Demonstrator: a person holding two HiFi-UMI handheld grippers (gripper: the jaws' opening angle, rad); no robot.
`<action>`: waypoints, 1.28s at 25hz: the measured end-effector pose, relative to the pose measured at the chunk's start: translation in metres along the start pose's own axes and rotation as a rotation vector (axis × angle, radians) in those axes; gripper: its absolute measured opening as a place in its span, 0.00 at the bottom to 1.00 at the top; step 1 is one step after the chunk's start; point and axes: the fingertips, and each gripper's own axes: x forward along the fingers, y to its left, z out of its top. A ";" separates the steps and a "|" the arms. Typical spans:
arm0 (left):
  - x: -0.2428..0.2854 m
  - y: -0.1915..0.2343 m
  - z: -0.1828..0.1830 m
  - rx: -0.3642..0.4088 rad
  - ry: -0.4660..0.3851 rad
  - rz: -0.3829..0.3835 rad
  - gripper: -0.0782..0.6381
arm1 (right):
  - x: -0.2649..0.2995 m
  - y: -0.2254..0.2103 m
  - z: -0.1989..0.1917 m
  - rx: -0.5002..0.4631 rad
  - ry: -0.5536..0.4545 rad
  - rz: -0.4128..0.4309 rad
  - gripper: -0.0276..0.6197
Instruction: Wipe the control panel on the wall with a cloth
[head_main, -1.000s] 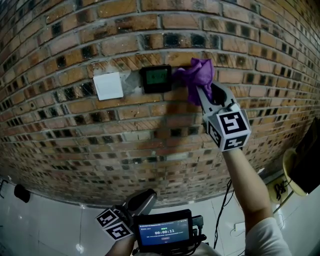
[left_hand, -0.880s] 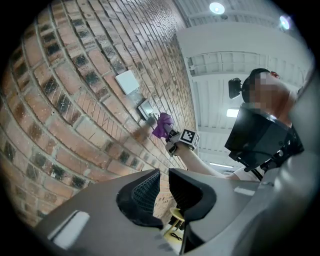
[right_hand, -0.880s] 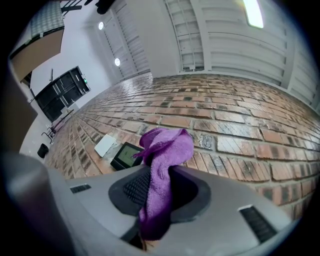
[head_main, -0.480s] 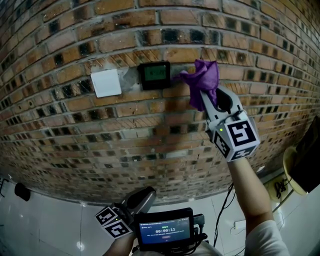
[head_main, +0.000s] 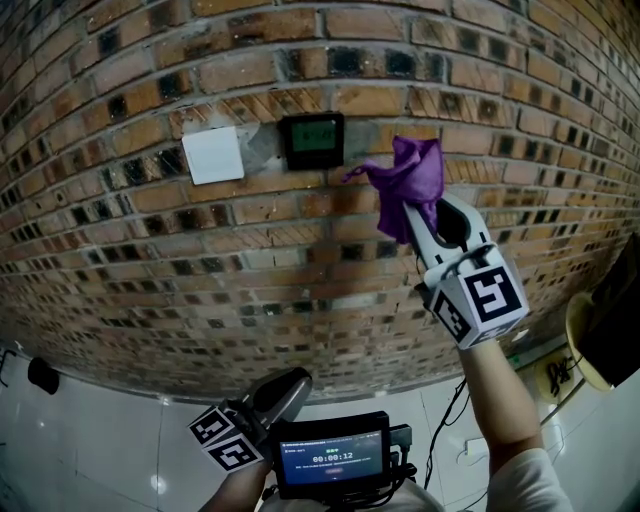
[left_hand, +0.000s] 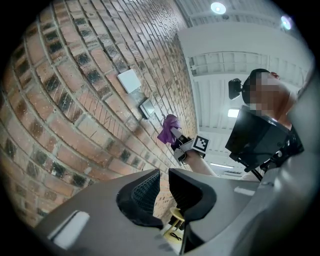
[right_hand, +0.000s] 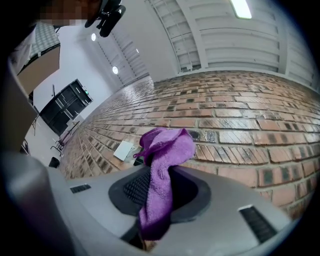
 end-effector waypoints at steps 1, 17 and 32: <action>0.000 0.000 0.000 -0.001 0.000 0.000 0.19 | -0.002 0.002 -0.002 0.007 0.003 0.003 0.19; -0.008 0.004 -0.001 -0.014 0.001 0.009 0.19 | -0.027 0.032 -0.031 0.056 0.071 0.047 0.19; -0.012 0.008 -0.005 -0.025 0.007 0.016 0.19 | -0.060 0.045 -0.068 0.143 0.155 0.039 0.19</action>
